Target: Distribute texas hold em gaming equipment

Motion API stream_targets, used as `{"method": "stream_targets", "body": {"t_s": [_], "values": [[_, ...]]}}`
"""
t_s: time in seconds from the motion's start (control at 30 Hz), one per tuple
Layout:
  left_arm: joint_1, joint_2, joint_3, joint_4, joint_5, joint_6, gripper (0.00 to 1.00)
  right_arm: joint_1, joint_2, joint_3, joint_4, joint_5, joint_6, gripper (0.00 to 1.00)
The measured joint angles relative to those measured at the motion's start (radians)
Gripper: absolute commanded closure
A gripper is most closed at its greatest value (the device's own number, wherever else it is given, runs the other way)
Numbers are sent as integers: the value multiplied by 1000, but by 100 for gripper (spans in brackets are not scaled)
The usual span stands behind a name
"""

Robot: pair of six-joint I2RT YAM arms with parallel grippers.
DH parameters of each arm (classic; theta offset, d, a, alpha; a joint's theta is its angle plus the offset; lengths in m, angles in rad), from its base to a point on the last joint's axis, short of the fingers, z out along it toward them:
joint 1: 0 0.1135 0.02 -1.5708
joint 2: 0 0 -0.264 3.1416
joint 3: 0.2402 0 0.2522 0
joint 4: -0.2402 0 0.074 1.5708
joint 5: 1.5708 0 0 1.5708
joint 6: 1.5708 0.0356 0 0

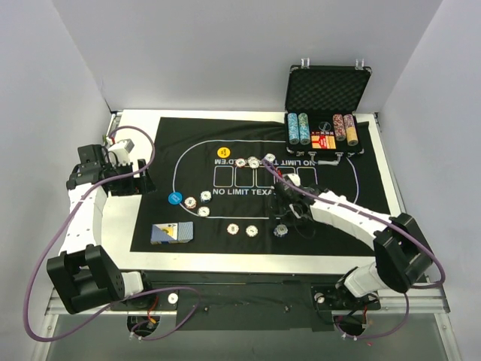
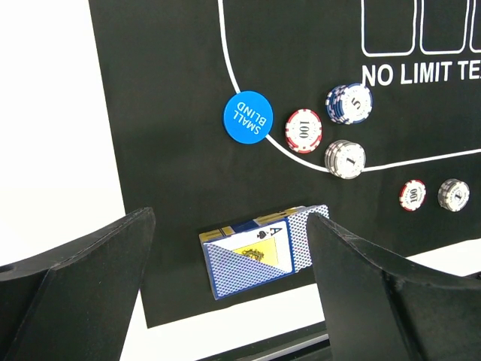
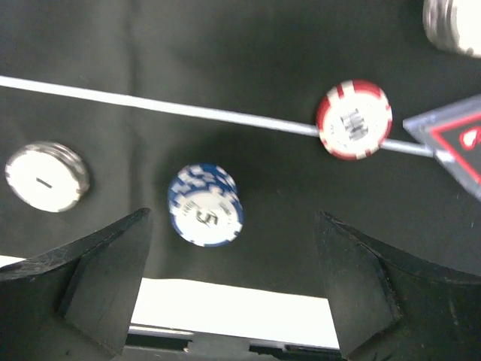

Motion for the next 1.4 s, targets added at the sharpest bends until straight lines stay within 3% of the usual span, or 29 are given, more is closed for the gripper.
{"method": "stream_targets", "body": {"t_s": [0.17,0.5,1.03,1.4], "values": [[0,-11,0,-5,0,0,7,18,-72,-105,6,2,29,17],[0,-26,0,-13,0,0,7,76,-38,-108,82,-4,38,19],[0,-27,0,-20,0,0,7,79,71,-108,124,-1,38,54],[0,-27,0,-19,0,0,7,77,64,-108,126,8,39,68]]}}
